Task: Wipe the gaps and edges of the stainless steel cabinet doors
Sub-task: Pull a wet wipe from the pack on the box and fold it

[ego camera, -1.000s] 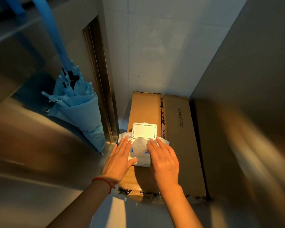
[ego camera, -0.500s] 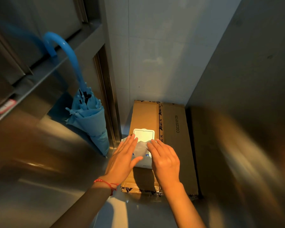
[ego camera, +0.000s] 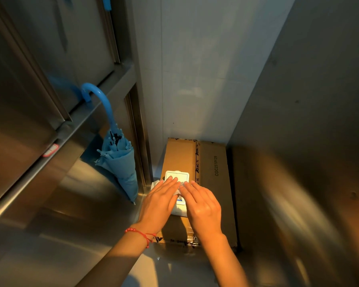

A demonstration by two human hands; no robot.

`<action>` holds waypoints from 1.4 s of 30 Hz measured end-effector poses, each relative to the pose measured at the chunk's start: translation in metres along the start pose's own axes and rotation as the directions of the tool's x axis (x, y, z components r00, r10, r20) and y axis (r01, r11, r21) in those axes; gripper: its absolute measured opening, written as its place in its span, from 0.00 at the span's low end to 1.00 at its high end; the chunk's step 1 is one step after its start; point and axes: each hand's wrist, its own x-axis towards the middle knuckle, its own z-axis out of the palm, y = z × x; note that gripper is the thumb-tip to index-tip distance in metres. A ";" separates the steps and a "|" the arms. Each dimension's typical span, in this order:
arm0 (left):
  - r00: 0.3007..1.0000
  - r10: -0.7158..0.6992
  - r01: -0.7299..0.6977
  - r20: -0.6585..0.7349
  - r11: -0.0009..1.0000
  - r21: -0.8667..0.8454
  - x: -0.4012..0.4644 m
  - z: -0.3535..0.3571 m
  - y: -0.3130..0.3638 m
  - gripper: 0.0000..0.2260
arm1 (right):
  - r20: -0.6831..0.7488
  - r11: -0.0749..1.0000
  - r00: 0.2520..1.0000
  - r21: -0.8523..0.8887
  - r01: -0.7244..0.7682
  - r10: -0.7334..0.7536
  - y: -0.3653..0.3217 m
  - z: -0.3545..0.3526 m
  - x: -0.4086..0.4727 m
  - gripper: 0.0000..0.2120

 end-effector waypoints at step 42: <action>0.986 0.168 -0.166 -0.018 0.983 0.083 -0.056 -0.109 0.071 0.26 | -0.097 0.997 0.992 -0.006 0.078 -0.078 -0.059 -0.144 0.007 0.20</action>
